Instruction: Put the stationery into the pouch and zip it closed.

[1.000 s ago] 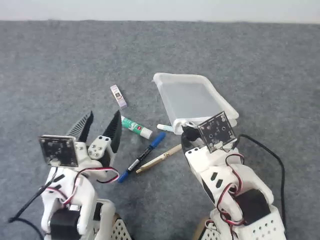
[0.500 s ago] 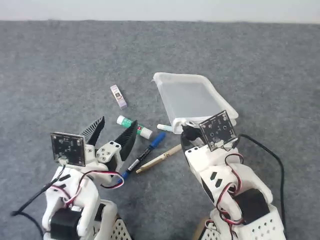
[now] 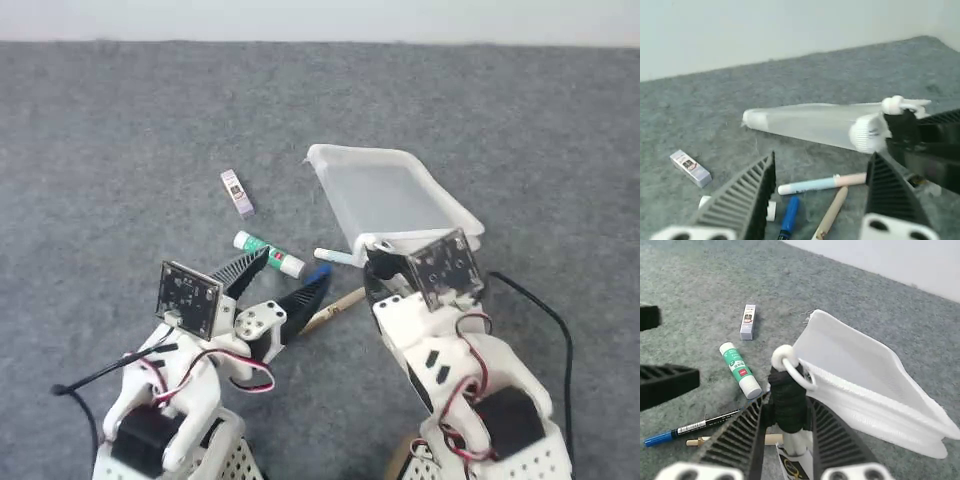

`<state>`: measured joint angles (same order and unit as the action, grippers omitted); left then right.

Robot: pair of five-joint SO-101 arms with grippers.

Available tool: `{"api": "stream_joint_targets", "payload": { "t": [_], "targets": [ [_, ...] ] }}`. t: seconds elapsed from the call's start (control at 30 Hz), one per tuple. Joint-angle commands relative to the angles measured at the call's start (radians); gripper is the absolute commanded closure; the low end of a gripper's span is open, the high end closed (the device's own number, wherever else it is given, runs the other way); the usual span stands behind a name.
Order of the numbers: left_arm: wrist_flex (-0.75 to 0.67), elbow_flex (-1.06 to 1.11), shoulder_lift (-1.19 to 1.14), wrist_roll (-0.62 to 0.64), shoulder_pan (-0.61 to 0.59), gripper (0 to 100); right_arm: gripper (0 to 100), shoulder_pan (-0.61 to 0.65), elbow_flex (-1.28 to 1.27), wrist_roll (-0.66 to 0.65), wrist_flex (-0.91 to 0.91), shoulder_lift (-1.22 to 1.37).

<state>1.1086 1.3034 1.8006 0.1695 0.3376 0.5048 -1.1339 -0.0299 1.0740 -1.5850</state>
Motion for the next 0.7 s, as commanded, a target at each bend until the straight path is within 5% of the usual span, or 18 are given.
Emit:
{"api": "stream_joint_targets", "payload": {
  "t": [0.0,0.23,0.67],
  "targets": [
    [-0.072,0.018,0.000,0.046,0.006,72,99.1,-0.005,0.006,0.002,0.042,-0.110],
    [-0.083,0.054,0.006,0.097,0.015,72,99.0,0.111,-0.014,-0.040,0.094,-0.194],
    [0.005,-0.012,0.008,0.114,0.017,72,98.9,0.111,-0.064,-0.044,0.045,-0.194]
  ]
}}
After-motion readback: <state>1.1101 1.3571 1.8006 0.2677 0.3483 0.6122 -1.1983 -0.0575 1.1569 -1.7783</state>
